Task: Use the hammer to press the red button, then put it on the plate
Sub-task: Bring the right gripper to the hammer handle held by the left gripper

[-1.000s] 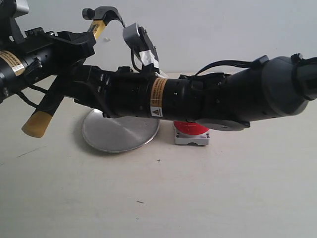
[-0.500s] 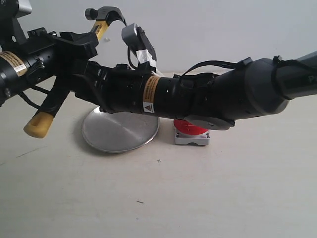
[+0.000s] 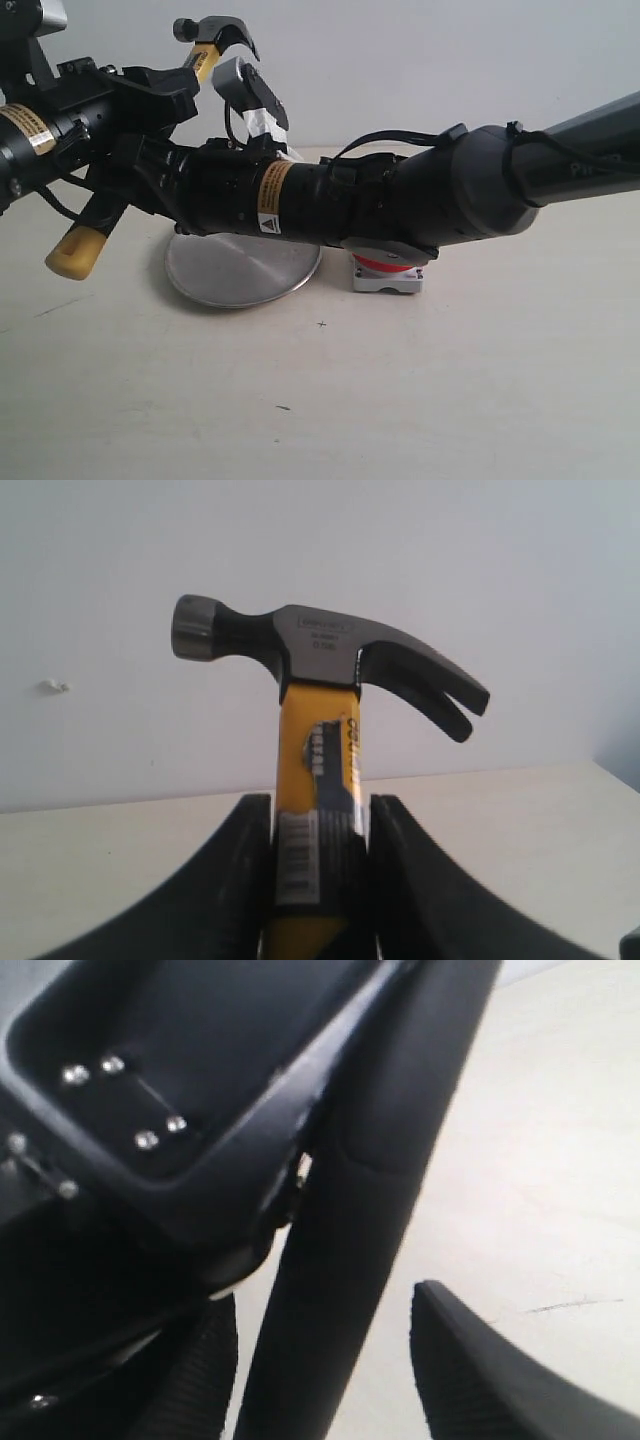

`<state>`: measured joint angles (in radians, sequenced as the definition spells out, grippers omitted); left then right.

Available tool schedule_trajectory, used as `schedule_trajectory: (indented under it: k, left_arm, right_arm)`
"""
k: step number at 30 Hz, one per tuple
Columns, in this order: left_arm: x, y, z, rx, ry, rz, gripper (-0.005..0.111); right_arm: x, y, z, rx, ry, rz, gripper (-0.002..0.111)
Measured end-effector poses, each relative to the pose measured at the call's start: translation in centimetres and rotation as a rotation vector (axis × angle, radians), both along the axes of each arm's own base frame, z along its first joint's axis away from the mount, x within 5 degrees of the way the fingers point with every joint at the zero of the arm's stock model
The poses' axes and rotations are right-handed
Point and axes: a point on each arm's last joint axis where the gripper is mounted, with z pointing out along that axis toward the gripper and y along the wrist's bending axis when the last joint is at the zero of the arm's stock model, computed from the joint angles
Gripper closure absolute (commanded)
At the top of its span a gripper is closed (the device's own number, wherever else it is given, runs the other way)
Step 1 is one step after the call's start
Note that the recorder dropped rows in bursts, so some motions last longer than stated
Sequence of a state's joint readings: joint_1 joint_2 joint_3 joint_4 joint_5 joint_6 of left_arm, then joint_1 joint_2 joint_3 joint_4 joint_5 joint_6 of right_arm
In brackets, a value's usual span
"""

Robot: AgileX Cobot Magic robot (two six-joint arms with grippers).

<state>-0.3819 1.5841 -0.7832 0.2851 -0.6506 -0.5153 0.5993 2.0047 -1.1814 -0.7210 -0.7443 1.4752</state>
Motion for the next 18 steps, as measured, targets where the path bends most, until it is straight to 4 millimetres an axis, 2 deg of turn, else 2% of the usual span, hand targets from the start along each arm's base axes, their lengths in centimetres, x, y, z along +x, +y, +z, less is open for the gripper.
schedule_trajectory:
  k: [10, 12, 18]
  left_arm:
    - [-0.12, -0.24, 0.05, -0.001, -0.001, -0.030, 0.107]
    - [-0.13, -0.26, 0.08, -0.015, 0.004, -0.032, 0.107]
    - [-0.22, -0.40, 0.12, -0.008, -0.007, -0.051, 0.107]
  right_arm:
    - [0.07, 0.01, 0.06, 0.019, 0.000, -0.008, 0.057]
    - [0.06, 0.03, 0.04, 0.023, -0.001, -0.005, 0.063]
    - [-0.04, 0.12, 0.20, 0.051, -0.001, 0.009, 0.094]
